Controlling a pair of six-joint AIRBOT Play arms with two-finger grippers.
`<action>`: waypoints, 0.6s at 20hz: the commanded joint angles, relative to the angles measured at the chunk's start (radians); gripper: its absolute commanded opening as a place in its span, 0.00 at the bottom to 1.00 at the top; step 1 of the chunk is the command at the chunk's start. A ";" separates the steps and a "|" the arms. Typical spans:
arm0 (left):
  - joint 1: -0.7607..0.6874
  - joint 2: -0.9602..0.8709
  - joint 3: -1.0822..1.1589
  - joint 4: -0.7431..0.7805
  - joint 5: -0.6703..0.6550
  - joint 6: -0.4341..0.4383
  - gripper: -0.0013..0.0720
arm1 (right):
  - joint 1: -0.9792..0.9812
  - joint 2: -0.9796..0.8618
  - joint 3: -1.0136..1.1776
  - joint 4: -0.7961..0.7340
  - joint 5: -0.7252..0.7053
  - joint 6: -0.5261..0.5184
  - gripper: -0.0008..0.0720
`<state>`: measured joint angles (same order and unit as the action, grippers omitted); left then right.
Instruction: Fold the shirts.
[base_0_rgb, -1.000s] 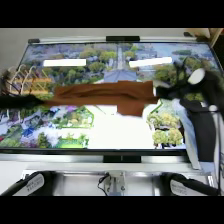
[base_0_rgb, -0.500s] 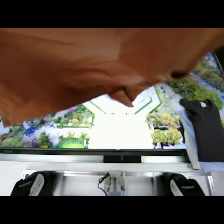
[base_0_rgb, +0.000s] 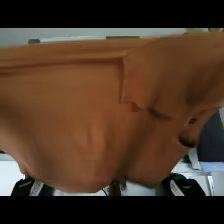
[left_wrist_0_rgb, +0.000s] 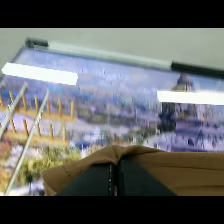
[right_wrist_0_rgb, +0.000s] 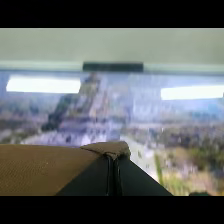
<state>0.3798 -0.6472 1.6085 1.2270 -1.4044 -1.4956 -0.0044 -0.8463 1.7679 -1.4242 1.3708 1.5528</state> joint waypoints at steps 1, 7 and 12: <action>0.000 -0.098 -0.316 -0.069 0.042 0.090 0.06 | 0.000 -0.187 -0.180 -0.005 -0.016 0.002 0.12; -0.145 -0.590 -0.371 -0.098 0.424 0.160 0.06 | 0.004 -0.623 -0.268 0.059 -0.455 0.009 0.12; -0.232 -1.033 -0.099 -0.102 0.473 0.136 0.06 | 0.004 -0.814 -0.268 0.106 -0.623 0.067 0.12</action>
<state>0.1928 -1.4544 1.3888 1.1366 -0.9901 -1.3468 -0.0013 -1.5528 1.5070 -1.3651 0.8692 1.5955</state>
